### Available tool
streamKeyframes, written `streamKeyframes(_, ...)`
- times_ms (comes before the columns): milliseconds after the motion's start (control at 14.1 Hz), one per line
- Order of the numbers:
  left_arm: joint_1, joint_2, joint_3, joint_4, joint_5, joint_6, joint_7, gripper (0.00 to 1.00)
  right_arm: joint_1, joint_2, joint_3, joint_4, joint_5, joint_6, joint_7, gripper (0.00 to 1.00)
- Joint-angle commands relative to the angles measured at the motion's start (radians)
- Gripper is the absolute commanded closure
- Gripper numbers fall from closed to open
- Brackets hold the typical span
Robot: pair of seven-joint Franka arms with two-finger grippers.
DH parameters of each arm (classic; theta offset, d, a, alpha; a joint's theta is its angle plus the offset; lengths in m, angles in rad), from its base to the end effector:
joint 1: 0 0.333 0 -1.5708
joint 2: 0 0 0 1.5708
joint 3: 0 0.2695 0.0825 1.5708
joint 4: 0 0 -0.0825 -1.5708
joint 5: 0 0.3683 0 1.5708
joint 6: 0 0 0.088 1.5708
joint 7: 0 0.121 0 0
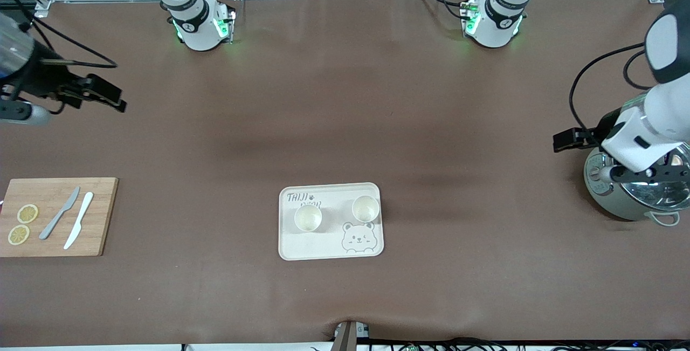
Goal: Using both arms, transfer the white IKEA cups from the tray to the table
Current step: 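Reach both grippers down to the two white cups on the tray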
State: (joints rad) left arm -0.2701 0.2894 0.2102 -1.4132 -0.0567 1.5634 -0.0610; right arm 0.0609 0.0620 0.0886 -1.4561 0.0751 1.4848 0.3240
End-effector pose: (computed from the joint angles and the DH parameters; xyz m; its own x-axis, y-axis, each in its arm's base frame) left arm 0.5990 -0.0563 0.4723 0.9912 0.0007 -0.1321 -0.0008 -0.9999 -0.0114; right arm 0.5390 0.0895 0.5753 0.9844 -0.1664 -0.0567 -0.1700 -0.9832 -0.0658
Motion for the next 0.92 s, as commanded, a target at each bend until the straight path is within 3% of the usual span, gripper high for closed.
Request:
streamKeyframes(0,-0.023,0.043,-0.006,0.006,-0.009,0.036,-0.052,0.00,0.077,0.065,-0.004,0.059,0.026,0.035,0.140,0.00)
streamKeyframes(213,-0.073,0.098,-0.006,0.006,-0.023,0.110,-0.161,0.00,0.152,0.148,-0.006,0.075,0.040,0.162,0.233,0.00)
streamKeyframes(568,-0.194,0.218,-0.003,0.013,-0.017,0.233,-0.382,0.00,0.264,0.359,-0.009,0.192,0.028,0.277,0.363,0.00)
streamKeyframes(852,-0.259,0.295,-0.003,0.017,-0.014,0.325,-0.566,0.00,0.303,0.465,-0.010,0.197,0.008,0.406,0.380,0.00)
